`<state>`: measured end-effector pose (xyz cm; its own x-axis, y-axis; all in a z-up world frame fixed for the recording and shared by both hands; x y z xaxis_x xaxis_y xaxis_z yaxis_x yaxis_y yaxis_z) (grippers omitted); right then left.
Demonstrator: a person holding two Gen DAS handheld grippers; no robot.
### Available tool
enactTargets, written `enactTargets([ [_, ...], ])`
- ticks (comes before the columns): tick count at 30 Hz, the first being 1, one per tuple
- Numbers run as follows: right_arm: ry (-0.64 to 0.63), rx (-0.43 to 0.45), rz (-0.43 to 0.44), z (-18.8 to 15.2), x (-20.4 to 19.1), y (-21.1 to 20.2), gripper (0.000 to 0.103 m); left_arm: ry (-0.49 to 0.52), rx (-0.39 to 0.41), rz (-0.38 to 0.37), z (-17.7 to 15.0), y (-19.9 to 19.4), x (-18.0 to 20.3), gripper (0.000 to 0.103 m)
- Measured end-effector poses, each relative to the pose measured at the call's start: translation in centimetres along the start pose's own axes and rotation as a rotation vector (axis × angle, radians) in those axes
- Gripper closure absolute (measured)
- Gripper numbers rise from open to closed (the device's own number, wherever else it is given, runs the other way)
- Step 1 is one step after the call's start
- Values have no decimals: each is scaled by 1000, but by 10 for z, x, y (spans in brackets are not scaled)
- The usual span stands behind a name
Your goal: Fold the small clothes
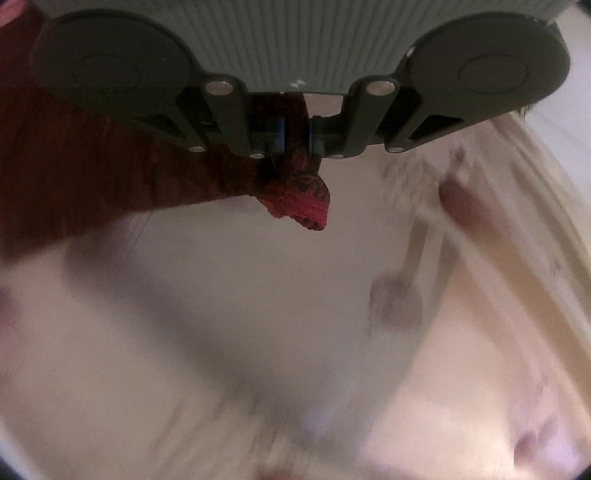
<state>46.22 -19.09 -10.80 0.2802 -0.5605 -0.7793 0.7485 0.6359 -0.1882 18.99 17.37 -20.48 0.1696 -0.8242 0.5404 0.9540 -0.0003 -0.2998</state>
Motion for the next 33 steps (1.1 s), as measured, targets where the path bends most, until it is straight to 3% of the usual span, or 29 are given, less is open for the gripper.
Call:
enactTargets([
  [9, -80, -180, -31, -94, -24, 68, 87, -24, -10, -5, 0, 0, -4, 12],
  [28, -196, -264, -111, -150, -33, 126, 86, -51, -22, -11, -1, 4, -5, 12],
  [33, -201, -318, -127, -163, -25, 132, 78, -61, -23, -10, -1, 5, -6, 12],
])
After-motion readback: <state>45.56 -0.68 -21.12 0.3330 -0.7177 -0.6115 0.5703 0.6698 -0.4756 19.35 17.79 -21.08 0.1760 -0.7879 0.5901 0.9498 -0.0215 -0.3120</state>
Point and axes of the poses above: each gripper's, at about its wrist camera, not at the fingertips, and y roughly the way its jaws point, x to its right, z to its top, the point moved 9 cm from there along y, roughly the way its jaws point, and after that the axes turned 1 degree about y, right-handed, at the moved point
